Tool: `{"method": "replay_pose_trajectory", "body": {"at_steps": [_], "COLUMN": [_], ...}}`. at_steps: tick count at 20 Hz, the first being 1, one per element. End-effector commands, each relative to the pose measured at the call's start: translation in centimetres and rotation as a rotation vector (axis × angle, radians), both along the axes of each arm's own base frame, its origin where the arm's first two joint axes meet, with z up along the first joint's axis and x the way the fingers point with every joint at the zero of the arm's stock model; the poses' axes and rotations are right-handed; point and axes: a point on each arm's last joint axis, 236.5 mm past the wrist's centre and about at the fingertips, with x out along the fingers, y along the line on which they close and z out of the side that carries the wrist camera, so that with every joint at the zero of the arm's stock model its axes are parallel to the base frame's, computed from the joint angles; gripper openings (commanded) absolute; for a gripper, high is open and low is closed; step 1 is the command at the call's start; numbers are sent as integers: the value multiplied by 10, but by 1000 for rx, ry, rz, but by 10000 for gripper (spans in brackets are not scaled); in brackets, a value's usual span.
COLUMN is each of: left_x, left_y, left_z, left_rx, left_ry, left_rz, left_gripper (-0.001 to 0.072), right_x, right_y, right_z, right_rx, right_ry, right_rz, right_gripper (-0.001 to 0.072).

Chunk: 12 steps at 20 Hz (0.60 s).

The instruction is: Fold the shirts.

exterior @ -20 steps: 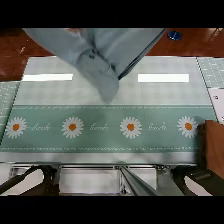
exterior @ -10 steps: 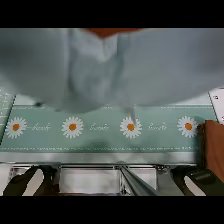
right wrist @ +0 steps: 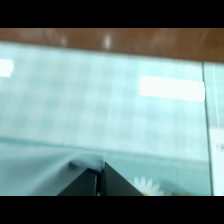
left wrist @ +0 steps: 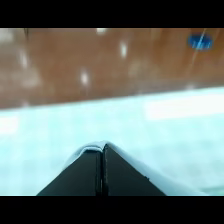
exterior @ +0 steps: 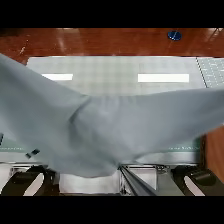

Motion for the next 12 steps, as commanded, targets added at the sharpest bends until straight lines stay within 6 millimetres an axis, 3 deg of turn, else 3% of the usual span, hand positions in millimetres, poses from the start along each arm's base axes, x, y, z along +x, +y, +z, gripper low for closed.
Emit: {"method": "replay_pose_trajectory", "body": {"at_steps": [1,4,5,7,9,12], "left_x": [65,134,153,180,194,185], "left_y": [3,3,-3,-33,-63,-90], "left_z": [-104,-168,-187,-225,-262,-319], "left_rx": [11,-54,-96,-224,-340,-441], "left_ry": [177,272,320,443,577,796], "left_rz": [28,79,83,34,-20,-64], "left_gripper": [16,16,16,16,16,19], "right_x": [44,87,102,138,169,182], "right_y": [-2,-8,-3,3,-10,-19], "right_z": [-105,-196,-219,-248,-282,-342], "right_rx": [-39,-34,27,140,212,302], "right_ry": [217,329,357,386,424,568], "right_rz": [-57,-148,-162,-155,-207,-248], "right_gripper": [17,17,17,17,18,18]}}
